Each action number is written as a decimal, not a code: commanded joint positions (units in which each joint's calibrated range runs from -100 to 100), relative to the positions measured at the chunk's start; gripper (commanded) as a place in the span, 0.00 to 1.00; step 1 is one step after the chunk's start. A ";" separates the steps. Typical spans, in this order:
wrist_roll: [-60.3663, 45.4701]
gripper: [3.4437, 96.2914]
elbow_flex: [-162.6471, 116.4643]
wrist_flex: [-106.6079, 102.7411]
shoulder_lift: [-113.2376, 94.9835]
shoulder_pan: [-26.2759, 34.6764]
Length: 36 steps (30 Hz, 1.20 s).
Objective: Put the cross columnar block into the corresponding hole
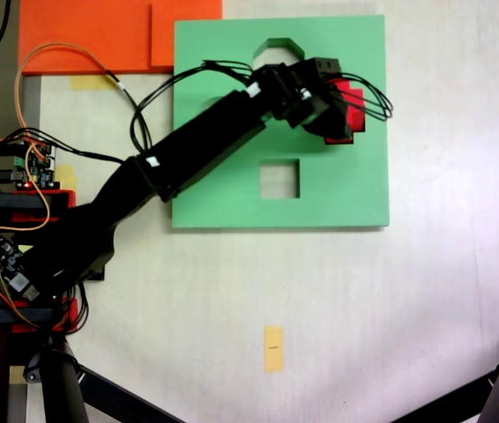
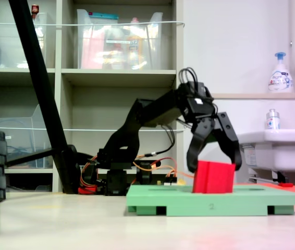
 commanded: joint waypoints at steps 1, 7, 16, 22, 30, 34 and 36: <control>0.05 0.36 2.20 1.91 -0.62 1.17; 0.00 0.51 2.10 1.62 0.22 1.22; -0.10 0.89 2.20 -1.07 -6.77 1.37; -2.59 0.89 2.20 -8.30 -25.34 1.32; -36.24 0.71 2.00 -14.75 -69.48 -4.49; -39.85 0.60 1.70 -14.75 -78.14 -11.53; -40.63 0.60 0.50 -18.12 -77.44 -14.36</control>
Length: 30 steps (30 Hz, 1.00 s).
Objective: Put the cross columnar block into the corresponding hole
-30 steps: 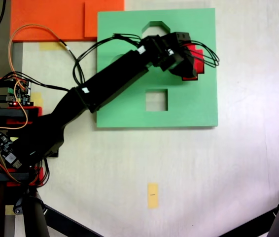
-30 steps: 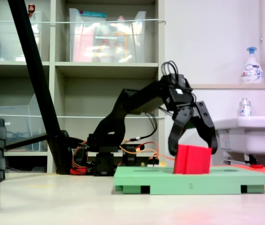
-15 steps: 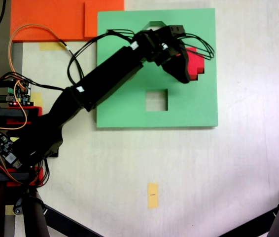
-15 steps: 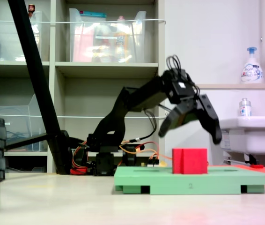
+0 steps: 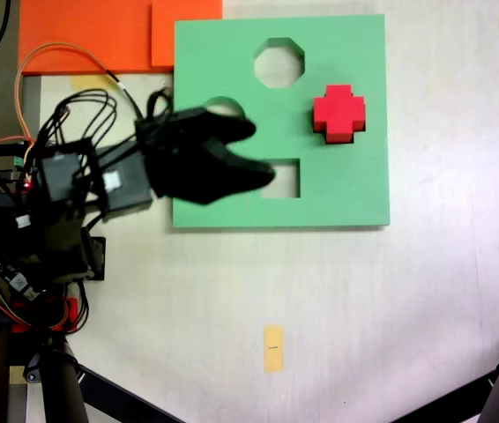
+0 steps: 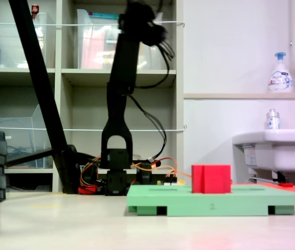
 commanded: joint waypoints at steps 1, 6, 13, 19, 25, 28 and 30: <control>-1.95 0.60 -4.57 -3.05 -1.82 -4.44; -3.66 0.60 -58.21 28.63 -28.91 -6.89; -9.57 0.54 -114.14 72.45 -54.89 -7.72; -14.70 0.49 -156.92 95.94 -59.92 -6.20; -17.34 0.49 -172.17 97.19 -59.92 -4.93; -19.00 0.49 -172.17 93.63 -59.92 -4.98; -18.95 0.46 -172.17 90.94 -59.92 -4.98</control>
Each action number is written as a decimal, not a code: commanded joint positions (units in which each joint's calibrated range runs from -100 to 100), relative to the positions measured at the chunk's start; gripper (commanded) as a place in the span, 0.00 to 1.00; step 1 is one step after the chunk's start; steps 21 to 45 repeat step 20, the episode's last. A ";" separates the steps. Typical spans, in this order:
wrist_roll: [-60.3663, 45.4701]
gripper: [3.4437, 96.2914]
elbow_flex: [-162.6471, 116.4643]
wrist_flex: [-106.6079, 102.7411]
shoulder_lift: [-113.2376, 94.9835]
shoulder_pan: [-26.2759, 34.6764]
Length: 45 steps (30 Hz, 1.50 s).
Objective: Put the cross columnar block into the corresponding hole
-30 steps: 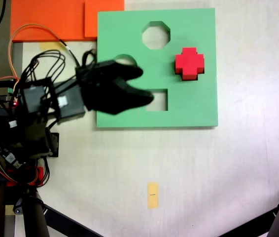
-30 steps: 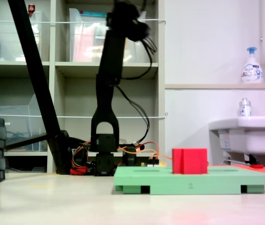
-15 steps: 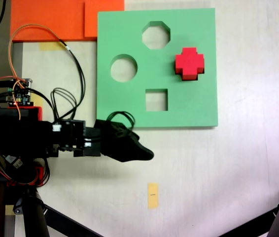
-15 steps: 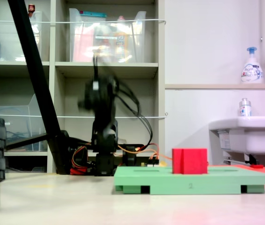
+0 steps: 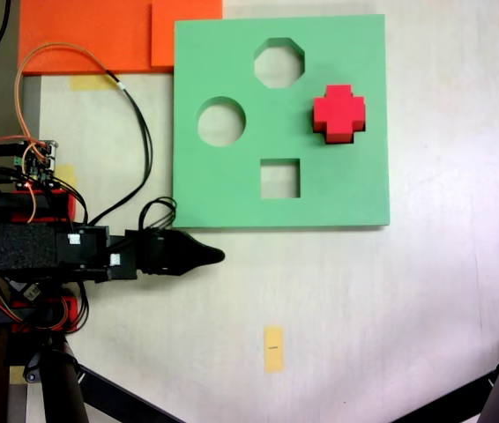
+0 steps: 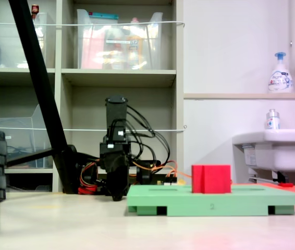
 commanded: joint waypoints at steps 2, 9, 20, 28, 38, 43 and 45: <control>-0.78 0.48 -1.18 -6.77 -0.55 0.05; -0.78 0.49 -1.18 -6.48 -0.55 0.05; -0.78 0.49 -1.18 -6.48 -0.55 0.05; -0.78 0.49 -1.18 -6.48 -0.55 0.05; -0.78 0.49 -1.18 -6.48 -0.55 0.05; -0.78 0.49 -1.18 -6.48 -0.55 0.05; -0.78 0.49 -1.18 -6.48 -0.55 0.05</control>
